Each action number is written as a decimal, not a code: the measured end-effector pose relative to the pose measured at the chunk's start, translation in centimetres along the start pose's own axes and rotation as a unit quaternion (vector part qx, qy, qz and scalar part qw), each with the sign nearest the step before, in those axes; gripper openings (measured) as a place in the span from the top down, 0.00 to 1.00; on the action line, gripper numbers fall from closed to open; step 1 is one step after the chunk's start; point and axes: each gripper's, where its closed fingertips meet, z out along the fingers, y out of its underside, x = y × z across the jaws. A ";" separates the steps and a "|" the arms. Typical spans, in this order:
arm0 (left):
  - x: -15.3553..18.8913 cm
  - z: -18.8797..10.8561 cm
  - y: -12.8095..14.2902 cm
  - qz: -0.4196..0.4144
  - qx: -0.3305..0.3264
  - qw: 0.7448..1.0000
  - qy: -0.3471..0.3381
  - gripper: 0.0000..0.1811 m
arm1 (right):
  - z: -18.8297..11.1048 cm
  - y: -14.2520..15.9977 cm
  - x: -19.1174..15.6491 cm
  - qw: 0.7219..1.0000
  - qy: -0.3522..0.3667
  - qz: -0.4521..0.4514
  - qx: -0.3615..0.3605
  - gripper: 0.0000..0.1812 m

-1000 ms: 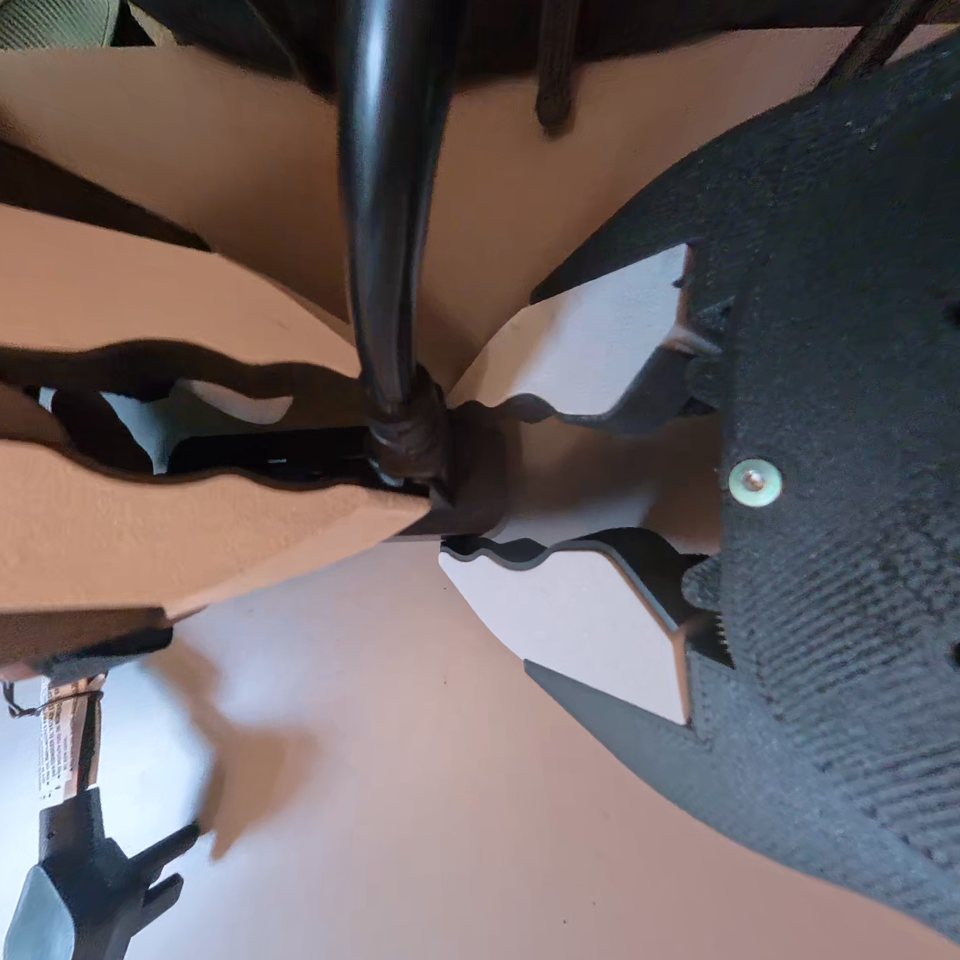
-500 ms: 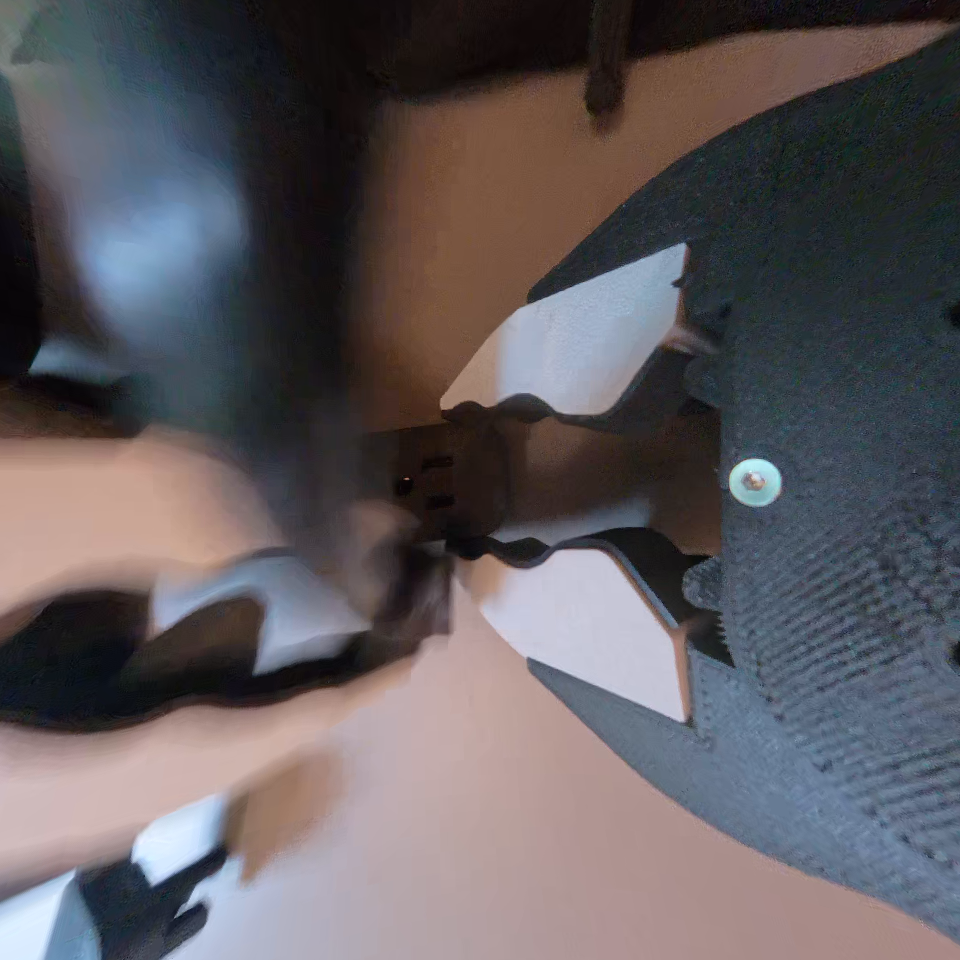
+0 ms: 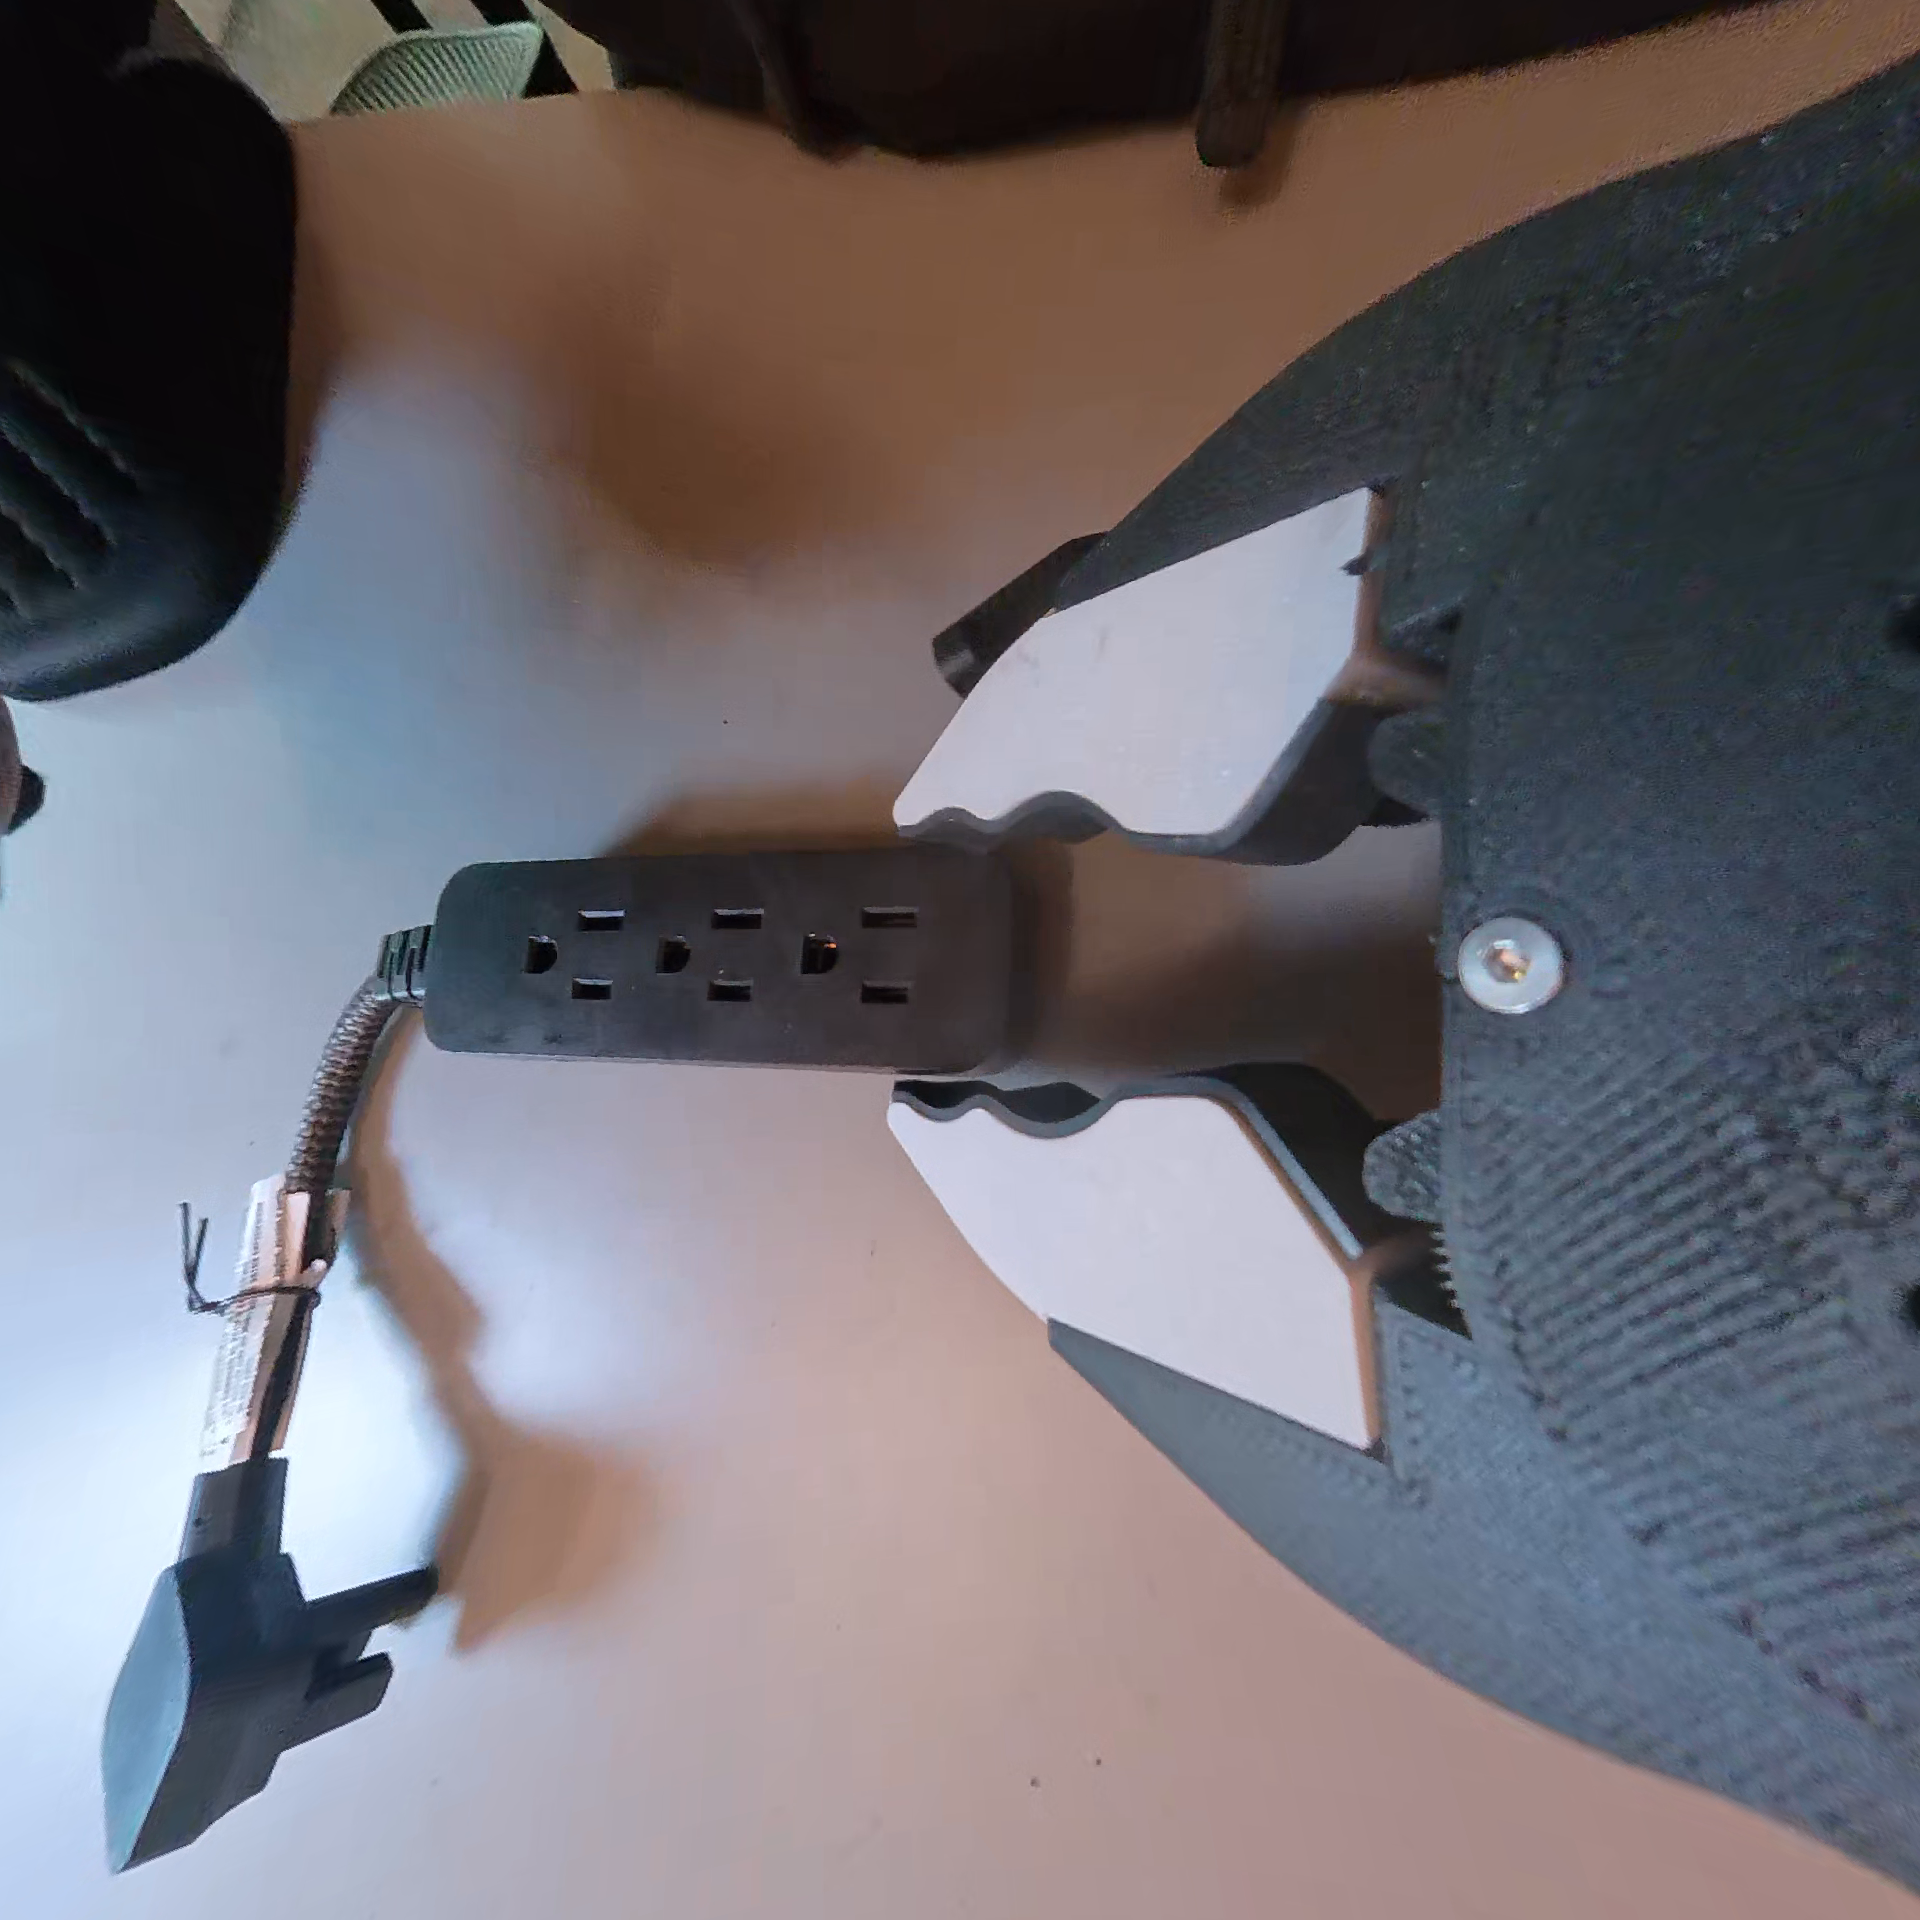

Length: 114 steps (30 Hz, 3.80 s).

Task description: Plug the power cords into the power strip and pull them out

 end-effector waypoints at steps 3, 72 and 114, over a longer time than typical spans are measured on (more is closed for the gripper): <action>-0.2 -0.2 -0.4 -0.002 0.033 0.999 -0.008 0.77 | 0.1 1.0 -0.4 0.999 0.006 -0.022 -0.048 0.89; -5.1 -5.9 -1.6 -0.037 0.172 0.976 -0.127 0.83 | -46.8 12.6 24.7 0.641 0.625 0.146 -0.420 0.78; -2.5 -0.5 1.3 0.089 -0.013 0.992 -0.083 0.75 | -1.7 10.2 1.9 0.969 0.076 -0.017 -0.236 0.63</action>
